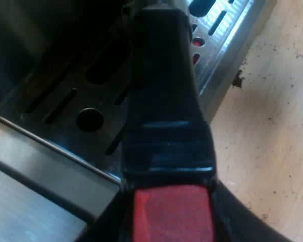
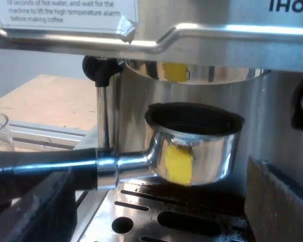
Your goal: Put the handle in the coffee machine
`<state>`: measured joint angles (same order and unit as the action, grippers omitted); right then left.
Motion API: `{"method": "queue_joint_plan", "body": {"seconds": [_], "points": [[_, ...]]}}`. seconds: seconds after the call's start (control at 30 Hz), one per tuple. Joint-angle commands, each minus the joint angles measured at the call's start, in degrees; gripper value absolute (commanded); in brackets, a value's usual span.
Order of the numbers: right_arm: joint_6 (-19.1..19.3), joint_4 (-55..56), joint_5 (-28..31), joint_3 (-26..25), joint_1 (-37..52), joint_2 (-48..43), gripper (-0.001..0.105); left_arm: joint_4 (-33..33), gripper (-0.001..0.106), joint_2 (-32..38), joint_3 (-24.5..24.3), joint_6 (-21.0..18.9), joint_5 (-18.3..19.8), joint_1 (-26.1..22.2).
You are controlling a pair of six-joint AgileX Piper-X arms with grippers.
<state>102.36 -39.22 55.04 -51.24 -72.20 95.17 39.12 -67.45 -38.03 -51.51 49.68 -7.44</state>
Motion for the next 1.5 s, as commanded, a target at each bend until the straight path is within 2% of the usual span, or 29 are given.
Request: {"method": "queue_joint_plan", "body": {"seconds": [0.03,0.37,0.73,0.97,1.5], "points": [[0.69,-0.89,-0.06,0.06,0.22,-0.04,0.071,-3.75,0.000,-0.62,-0.94,0.49,3.65,0.11],[0.69,-0.89,-0.06,0.06,0.22,-0.04,0.071,-3.84,0.000,-2.89,-1.41,2.91,3.45,0.11],[0.69,-0.89,-0.06,0.06,0.22,-0.04,0.071,-3.23,0.000,-5.03,-6.56,2.97,3.45,0.11],[0.69,-0.89,-0.06,0.06,0.22,-0.04,0.071,-2.93,0.000,-5.03,-6.94,2.62,3.45,-0.05],[0.69,-0.84,-0.06,0.06,0.22,-0.04,0.071,-1.72,0.000,-5.03,-6.93,2.52,6.50,-0.96]]}}
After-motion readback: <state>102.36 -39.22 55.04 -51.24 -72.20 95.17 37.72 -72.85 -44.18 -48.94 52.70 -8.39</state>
